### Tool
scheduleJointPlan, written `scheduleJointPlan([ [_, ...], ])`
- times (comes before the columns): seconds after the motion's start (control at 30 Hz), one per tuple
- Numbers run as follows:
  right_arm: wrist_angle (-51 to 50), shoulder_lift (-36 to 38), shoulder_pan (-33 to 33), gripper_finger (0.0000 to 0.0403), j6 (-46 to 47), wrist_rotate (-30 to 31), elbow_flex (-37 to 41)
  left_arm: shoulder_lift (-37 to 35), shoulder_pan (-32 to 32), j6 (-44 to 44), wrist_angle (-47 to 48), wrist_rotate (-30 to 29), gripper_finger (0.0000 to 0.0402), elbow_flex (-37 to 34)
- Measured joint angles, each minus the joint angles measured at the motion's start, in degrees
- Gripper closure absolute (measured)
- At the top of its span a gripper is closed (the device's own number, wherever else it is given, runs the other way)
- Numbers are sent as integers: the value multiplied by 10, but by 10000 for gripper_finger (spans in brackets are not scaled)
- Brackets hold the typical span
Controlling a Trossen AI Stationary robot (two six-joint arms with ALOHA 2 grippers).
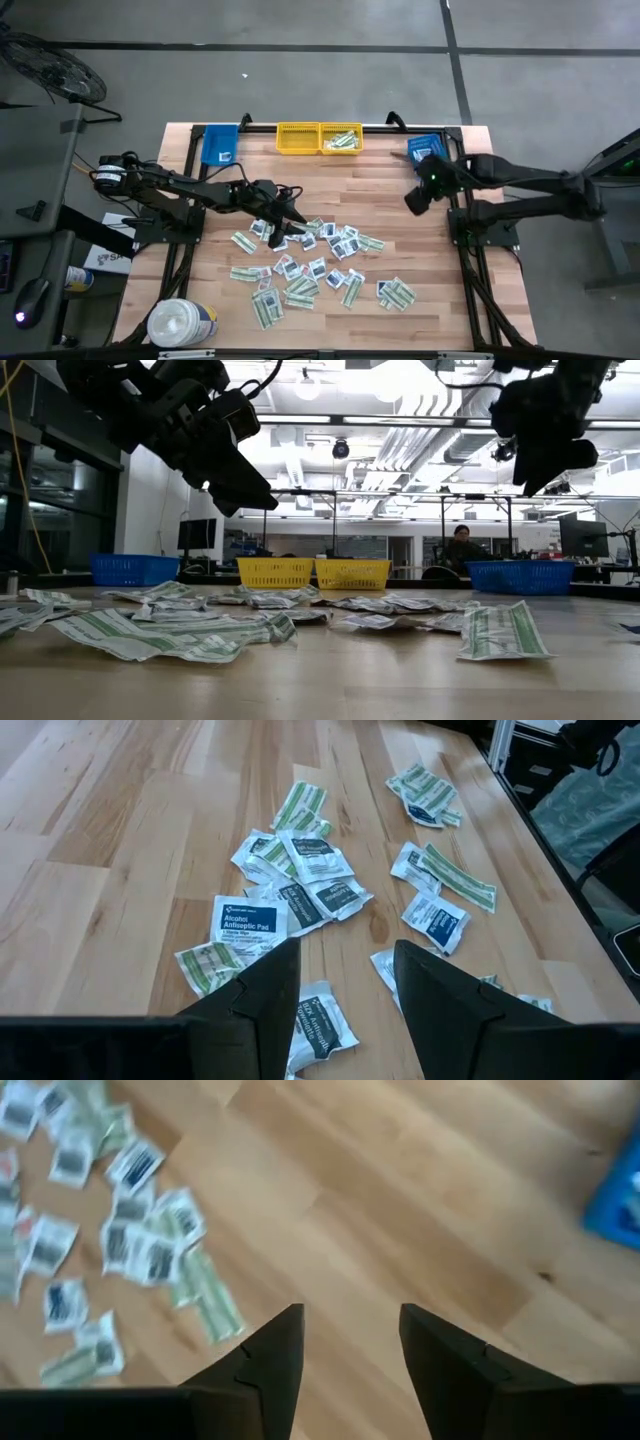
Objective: Pick & Place First Aid Supplies
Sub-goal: Put the blue alcohol pad into the left blue bin
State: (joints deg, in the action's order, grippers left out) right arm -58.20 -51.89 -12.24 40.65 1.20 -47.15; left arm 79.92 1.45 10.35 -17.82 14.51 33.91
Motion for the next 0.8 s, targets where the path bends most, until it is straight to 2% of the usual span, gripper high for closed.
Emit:
scheduleJointPlan([
  [0.2,46,-30,106,243,8,7,2,0,0,0,0,0,239,0],
  [0.4,121,-112,200,244,-15,-16,2,0,0,0,0,0,239,0],
  [0.6,159,-210,258,249,13,-68,2,0,0,0,0,0,239,0],
  [0.8,237,-299,285,249,5,-121,2,0,0,0,0,0,239,0],
])
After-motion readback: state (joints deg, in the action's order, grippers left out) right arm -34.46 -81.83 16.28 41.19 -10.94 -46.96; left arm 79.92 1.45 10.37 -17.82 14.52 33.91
